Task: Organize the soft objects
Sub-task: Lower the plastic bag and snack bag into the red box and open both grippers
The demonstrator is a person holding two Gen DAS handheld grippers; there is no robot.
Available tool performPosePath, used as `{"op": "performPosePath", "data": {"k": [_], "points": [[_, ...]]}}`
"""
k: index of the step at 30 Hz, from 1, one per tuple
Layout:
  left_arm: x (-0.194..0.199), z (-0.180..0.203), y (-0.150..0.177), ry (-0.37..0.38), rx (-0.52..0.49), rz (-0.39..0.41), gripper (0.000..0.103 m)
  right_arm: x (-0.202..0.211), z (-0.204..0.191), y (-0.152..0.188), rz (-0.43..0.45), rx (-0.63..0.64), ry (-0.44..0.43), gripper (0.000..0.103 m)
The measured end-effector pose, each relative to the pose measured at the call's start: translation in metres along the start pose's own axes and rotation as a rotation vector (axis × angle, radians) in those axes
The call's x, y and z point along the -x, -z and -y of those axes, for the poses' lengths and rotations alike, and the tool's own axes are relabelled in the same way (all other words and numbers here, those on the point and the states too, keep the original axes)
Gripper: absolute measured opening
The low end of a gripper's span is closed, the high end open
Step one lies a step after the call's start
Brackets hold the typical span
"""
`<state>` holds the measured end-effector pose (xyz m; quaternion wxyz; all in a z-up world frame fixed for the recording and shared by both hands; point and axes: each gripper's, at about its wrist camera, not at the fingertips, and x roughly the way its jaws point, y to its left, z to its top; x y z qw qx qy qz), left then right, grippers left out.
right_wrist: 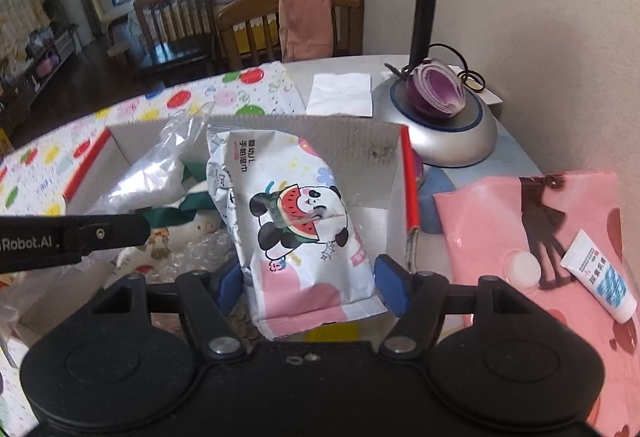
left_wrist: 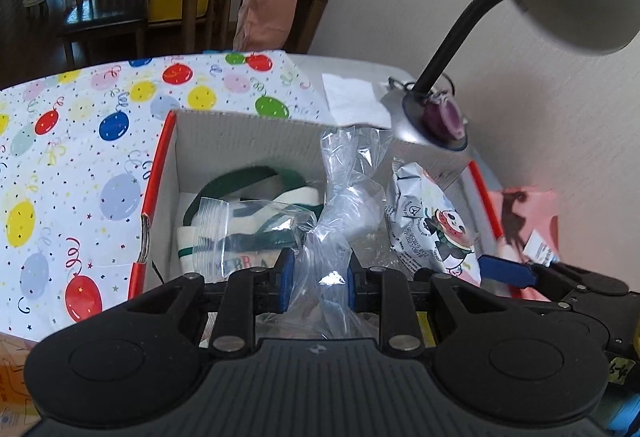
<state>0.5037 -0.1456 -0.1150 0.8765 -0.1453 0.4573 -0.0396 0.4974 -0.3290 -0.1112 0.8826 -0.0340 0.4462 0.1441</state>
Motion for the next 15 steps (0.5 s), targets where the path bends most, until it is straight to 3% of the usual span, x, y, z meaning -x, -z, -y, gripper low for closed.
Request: {"op": "performPosePath", "data": {"k": [15], "points": [[-0.026, -0.002, 0.011, -0.062, -0.05, -0.081, 0.024, -0.009, -0.015, 0.008, -0.024, 0.105, 0.008, 0.071]]}}
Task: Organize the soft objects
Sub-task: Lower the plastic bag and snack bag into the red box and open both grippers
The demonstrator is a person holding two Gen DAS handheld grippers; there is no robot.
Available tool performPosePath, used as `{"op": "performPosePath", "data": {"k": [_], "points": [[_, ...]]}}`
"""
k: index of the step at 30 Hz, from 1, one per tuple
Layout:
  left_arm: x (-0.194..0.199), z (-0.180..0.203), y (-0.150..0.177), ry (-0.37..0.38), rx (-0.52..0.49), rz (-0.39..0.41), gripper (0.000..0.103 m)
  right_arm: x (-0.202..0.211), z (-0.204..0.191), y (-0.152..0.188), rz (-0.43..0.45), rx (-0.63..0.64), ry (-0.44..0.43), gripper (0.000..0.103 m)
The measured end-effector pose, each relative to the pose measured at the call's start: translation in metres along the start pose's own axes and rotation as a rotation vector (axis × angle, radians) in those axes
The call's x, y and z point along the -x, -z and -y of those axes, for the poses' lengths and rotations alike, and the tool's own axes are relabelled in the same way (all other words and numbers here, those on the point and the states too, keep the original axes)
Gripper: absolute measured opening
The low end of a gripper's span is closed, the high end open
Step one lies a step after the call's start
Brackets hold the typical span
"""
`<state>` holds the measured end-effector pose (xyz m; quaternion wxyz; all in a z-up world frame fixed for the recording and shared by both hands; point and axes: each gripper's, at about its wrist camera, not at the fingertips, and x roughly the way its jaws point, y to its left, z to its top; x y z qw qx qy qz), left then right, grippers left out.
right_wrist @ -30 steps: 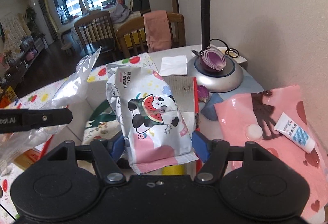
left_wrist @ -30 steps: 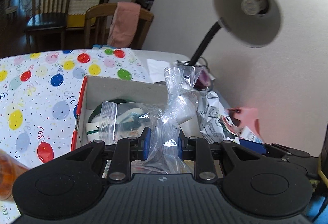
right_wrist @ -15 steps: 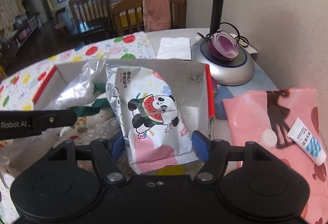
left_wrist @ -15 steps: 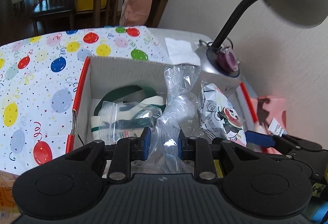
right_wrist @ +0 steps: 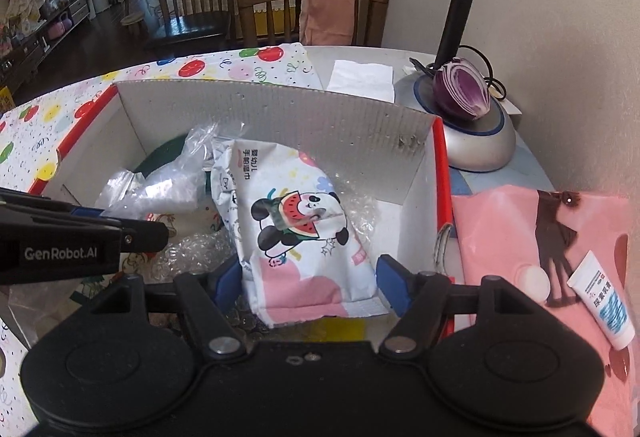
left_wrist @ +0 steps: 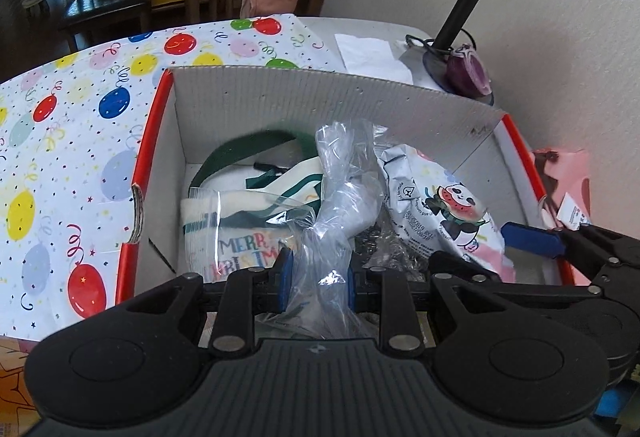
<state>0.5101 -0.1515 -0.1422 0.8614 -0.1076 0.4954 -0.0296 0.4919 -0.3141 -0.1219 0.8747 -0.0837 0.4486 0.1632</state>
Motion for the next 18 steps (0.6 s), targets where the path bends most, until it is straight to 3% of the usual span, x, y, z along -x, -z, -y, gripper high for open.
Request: {"op": "performPosePath", "data": {"k": [11, 13, 15, 18], "points": [[0.005, 0.003, 0.005, -0.022, -0.038, 0.005, 0.029, 0.008, -0.003, 0.003, 0.006, 0.056, -0.018, 0.08], [0.008, 0.003, 0.007, -0.02, -0.041, 0.011, 0.035, 0.012, -0.001, 0.003, 0.011, 0.06, -0.027, 0.081], [0.011, 0.002, 0.008, -0.013, -0.033, 0.025, 0.073, 0.015, 0.001, 0.004, 0.016, 0.061, -0.035, 0.082], [0.017, 0.005, 0.009, -0.004, -0.039, 0.043, 0.073, 0.021, 0.004, 0.006, 0.025, 0.064, -0.044, 0.082]]}}
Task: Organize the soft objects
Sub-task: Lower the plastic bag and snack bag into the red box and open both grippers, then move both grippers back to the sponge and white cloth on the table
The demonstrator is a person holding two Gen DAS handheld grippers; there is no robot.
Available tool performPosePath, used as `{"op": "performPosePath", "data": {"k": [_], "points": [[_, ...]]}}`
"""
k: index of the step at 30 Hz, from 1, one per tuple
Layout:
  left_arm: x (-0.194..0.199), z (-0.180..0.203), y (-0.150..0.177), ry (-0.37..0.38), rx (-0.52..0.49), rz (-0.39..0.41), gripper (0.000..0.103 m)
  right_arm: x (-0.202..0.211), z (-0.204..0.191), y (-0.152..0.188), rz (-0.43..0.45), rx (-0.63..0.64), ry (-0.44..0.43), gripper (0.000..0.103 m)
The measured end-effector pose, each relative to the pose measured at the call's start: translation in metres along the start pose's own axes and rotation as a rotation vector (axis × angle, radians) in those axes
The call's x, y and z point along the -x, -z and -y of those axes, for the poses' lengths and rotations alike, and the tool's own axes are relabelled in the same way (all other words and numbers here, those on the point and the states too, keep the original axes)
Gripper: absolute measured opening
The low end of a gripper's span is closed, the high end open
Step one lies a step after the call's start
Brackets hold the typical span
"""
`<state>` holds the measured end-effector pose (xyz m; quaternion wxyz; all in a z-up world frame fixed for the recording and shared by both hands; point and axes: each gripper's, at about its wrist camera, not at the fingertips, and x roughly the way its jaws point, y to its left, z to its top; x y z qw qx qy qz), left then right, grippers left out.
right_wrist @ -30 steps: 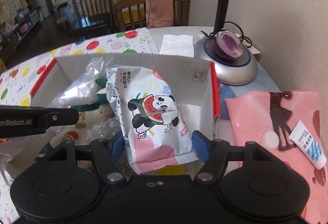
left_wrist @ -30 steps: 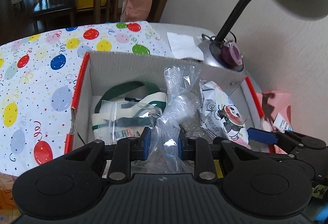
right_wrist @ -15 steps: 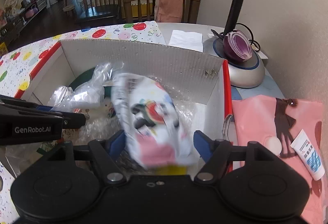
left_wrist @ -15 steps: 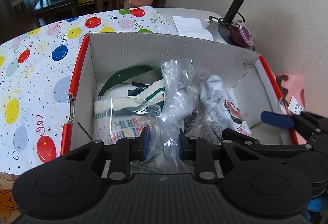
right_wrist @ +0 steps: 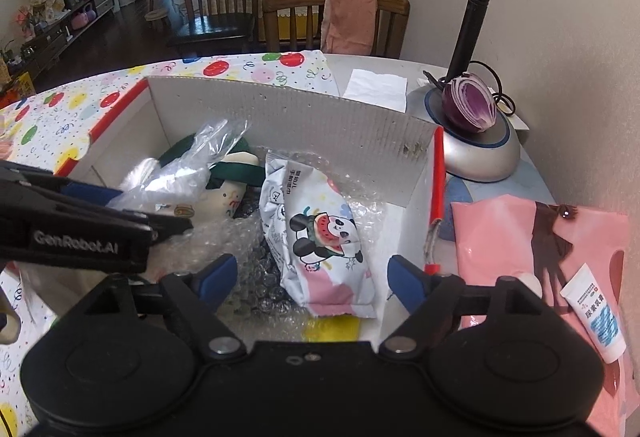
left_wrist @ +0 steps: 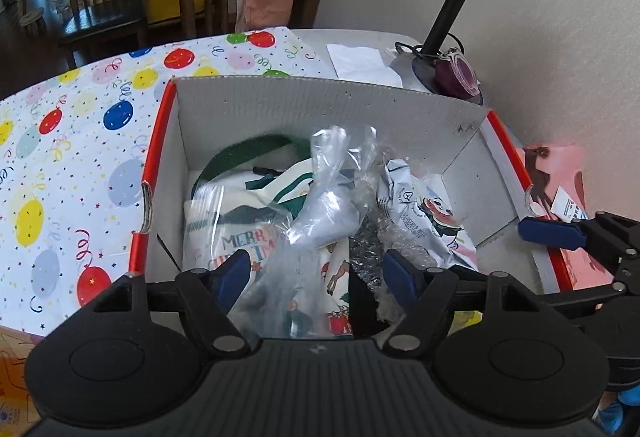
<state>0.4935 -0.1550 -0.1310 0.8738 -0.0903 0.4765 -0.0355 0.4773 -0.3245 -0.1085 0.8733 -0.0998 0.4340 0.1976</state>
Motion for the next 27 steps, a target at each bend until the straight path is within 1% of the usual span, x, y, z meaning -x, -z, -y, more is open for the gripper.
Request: {"op": "performPosePath", "data": {"k": [4, 9, 14, 19, 24, 27], "points": [[0.011, 0.003, 0.0, -0.007, -0.015, 0.028, 0.073, 0.012, 0.006, 0.002, 0.021, -0.01, -0.017, 0.082], [0.03, 0.006, 0.002, -0.007, -0.035, 0.069, 0.073, 0.033, 0.01, 0.003, 0.059, -0.012, -0.052, 0.085], [0.057, 0.01, 0.006, 0.003, -0.052, 0.124, 0.073, 0.055, 0.011, 0.005, 0.097, -0.017, -0.088, 0.086], [0.086, 0.01, 0.01, 0.017, -0.049, 0.173, 0.073, 0.075, 0.009, 0.004, 0.138, -0.023, -0.123, 0.087], [0.118, 0.005, 0.019, 0.013, -0.057, 0.227, 0.073, 0.095, 0.002, 0.002, 0.178, -0.027, -0.156, 0.088], [0.135, 0.0, 0.026, 0.026, -0.059, 0.249, 0.073, 0.107, -0.005, 0.002, 0.209, -0.019, -0.169, 0.089]]}}
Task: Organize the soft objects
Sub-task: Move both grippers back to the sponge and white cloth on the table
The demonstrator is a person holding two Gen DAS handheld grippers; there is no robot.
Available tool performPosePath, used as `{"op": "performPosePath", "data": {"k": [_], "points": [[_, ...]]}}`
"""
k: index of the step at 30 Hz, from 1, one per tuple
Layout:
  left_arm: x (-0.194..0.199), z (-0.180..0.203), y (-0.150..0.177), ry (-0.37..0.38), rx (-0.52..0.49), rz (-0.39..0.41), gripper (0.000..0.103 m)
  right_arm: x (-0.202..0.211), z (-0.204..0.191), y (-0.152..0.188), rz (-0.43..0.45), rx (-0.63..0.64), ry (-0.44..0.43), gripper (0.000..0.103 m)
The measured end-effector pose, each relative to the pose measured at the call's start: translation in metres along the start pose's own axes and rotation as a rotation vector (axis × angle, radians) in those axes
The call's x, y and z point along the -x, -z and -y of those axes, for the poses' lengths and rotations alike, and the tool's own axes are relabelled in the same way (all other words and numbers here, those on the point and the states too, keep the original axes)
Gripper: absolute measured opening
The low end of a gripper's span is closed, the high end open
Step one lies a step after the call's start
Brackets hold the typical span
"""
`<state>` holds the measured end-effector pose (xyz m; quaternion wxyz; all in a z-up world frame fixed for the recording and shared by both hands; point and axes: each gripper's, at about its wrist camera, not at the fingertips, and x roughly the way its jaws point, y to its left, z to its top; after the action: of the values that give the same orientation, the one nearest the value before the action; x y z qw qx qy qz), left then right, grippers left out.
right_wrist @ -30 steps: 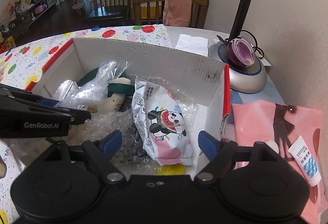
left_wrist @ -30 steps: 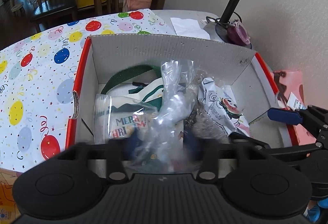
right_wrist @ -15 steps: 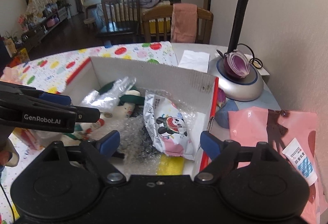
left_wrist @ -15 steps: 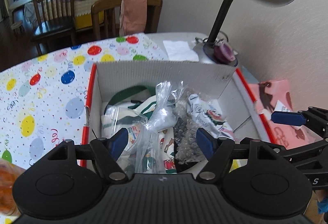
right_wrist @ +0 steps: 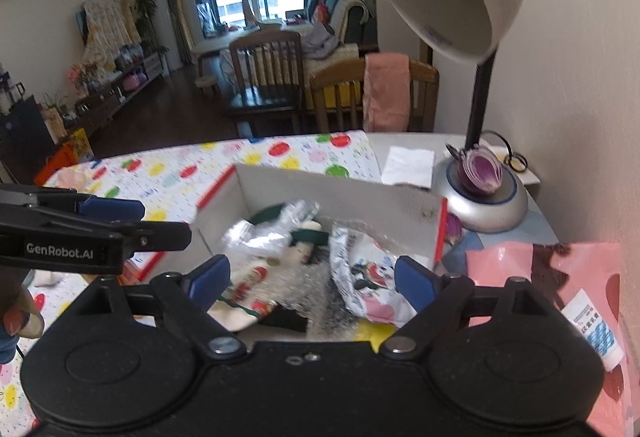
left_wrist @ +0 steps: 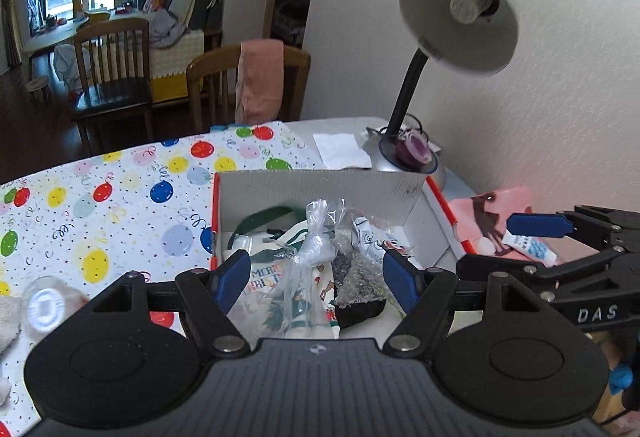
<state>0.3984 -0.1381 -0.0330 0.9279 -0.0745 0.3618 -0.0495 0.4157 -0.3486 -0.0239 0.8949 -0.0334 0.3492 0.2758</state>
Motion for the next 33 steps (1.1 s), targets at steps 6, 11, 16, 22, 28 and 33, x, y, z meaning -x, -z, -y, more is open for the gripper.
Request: {"op": "performPosePath", "data": {"k": [6, 11, 16, 22, 28, 33], "points": [[0.036, -0.012, 0.005, 0.0, 0.001, 0.042, 0.073, 0.019, -0.019, -0.003, 0.05, 0.002, -0.024, 0.092], [0.067, -0.027, 0.012, 0.001, 0.015, 0.08, 0.082, 0.032, -0.042, -0.005, 0.089, 0.004, -0.051, 0.094], [0.098, -0.048, 0.027, -0.033, 0.012, 0.117, 0.083, 0.045, -0.075, -0.003, 0.129, 0.017, -0.116, 0.099], [0.131, -0.082, 0.048, -0.064, 0.034, 0.145, 0.087, 0.049, -0.122, -0.001, 0.148, 0.047, -0.184, 0.103], [0.156, -0.119, 0.069, -0.101, 0.063, 0.161, 0.099, 0.041, -0.166, -0.002, 0.134, 0.056, -0.234, 0.103], [0.172, -0.15, 0.088, -0.148, 0.08, 0.189, 0.102, 0.033, -0.199, -0.003, 0.118, 0.063, -0.252, 0.103]]}}
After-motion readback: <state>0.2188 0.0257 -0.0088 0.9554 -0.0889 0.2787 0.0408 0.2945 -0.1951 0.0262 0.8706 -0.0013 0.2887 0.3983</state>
